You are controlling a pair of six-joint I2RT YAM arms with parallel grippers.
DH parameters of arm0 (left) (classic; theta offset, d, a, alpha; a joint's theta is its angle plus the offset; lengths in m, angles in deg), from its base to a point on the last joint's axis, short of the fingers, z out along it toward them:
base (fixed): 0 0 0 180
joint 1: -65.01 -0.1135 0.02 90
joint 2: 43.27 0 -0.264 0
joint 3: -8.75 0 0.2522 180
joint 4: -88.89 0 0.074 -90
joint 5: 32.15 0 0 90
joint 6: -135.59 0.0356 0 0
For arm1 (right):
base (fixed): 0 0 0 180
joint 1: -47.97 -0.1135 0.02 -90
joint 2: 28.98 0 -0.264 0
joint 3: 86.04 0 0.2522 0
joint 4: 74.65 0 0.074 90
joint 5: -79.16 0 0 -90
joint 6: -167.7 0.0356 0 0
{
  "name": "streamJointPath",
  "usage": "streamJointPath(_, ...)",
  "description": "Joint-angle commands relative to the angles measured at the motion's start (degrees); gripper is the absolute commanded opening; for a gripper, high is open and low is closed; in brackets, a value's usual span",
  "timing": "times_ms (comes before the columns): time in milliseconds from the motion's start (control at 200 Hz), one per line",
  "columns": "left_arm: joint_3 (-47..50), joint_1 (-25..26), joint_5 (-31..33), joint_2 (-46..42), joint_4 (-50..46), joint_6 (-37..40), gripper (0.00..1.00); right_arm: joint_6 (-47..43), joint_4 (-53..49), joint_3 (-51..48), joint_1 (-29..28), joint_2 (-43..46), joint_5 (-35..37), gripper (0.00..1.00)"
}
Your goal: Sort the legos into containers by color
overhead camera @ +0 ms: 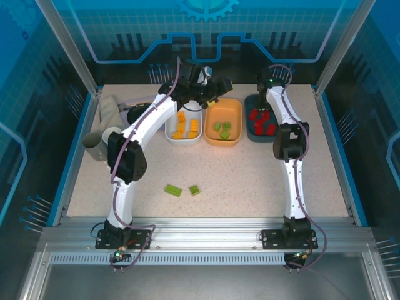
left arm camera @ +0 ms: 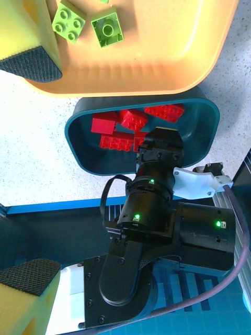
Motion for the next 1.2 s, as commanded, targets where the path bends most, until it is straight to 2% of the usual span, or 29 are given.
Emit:
streamJointPath(0, -2.4, 0.7, -1.2, 0.2, -2.2, 1.9, 0.91, -2.4, -1.1, 3.6, 1.2, -2.0, 1.4, 0.29)
streamJointPath(205, -0.5, 0.9, -0.9, -1.2, -2.4, 2.2, 0.91, -3.3, -1.1, 3.8, 1.4, -3.3, 2.0, 0.39)
streamJointPath(350, 1.0, 1.0, 0.0, -3.0, -3.2, 2.5, 0.91, -3.8, -0.7, 4.8, 0.6, -0.9, 0.6, 0.55)
streamJointPath(440, 2.6, 1.0, 1.1, -4.8, -4.2, 2.5, 0.91, -4.0, -0.5, 5.9, -0.6, 1.8, 0.3, 0.61)
streamJointPath(575, 8.9, 0.9, 4.9, -10.1, -5.9, 1.8, 0.92, -2.3, -0.7, 6.2, -3.0, 8.0, 0.5, 0.63)
streamJointPath(665, 15.4, 0.9, 8.6, -15.4, -8.1, 0.8, 0.91, 0.2, 0.5, 2.2, -5.0, 14.5, -1.3, 0.63)
streamJointPath(865, 33.4, 0.8, 15.5, -28.8, -16.4, -5.6, 0.91, 2.2, 14.0, -24.3, -12.3, 36.2, -9.5, 0.64)
streamJointPath(1015, 49.3, 0.9, 19.2, -38.2, -21.1, -13.9, 0.89, 2.1, 26.8, -49.5, -17.2, 53.2, -21.5, 0.65)
streamJointPath(1195, 63.8, 1.0, 20.0, -45.3, -20.5, -25.9, 0.89, -1.1, 36.6, -75.0, -24.3, 68.4, -35.7, 0.68)
